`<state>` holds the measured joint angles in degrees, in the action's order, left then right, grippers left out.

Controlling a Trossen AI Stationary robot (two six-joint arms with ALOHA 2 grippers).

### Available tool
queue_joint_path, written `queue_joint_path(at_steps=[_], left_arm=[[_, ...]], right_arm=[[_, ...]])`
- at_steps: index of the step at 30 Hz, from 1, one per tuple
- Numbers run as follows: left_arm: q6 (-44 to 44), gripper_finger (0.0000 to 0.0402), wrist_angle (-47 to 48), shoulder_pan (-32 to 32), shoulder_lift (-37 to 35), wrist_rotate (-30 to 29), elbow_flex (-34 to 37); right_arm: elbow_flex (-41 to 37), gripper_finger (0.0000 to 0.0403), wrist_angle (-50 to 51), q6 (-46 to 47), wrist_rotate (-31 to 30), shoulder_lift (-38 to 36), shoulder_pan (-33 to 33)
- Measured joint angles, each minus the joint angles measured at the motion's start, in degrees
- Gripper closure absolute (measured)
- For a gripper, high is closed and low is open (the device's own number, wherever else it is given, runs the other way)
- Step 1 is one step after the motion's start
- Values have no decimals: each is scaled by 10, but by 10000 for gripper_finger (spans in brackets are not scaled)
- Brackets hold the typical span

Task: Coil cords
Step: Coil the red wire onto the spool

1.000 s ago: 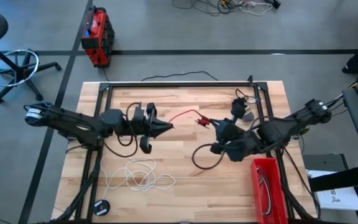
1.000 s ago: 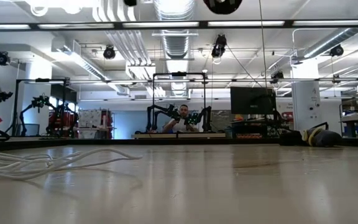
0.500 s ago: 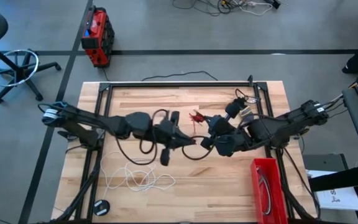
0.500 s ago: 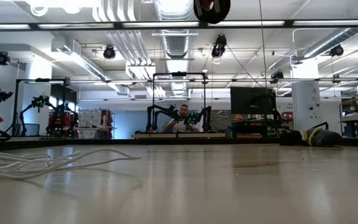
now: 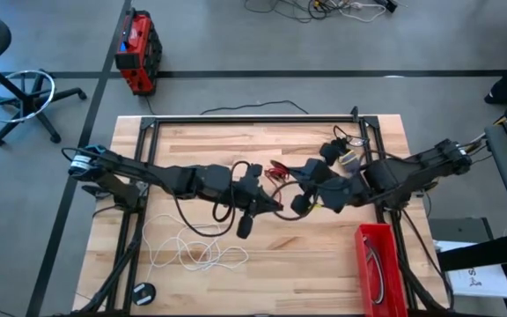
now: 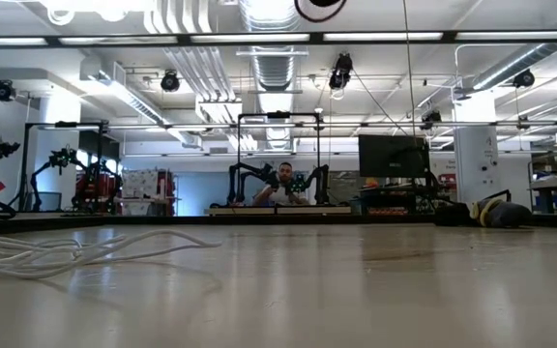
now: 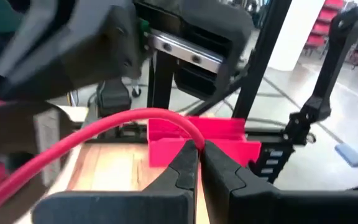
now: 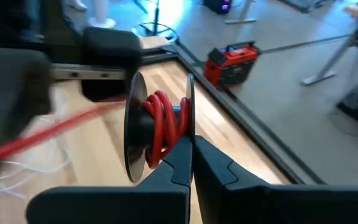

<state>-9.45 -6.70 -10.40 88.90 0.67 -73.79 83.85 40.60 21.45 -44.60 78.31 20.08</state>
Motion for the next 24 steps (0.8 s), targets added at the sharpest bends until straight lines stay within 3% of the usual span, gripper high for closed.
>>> queue_joint_path(at_steps=[7,17,24], left_arm=[[0,401,-14,2,6,-1,3],[16,401,95,3,-57,-30,3],[28,401,120,4,-98,-37,3]], right_arm=[[0,403,-10,-16,17,9,-4],[-2,403,16,-74,106,6,-2],[-4,403,31,-90,106,13,-1]])
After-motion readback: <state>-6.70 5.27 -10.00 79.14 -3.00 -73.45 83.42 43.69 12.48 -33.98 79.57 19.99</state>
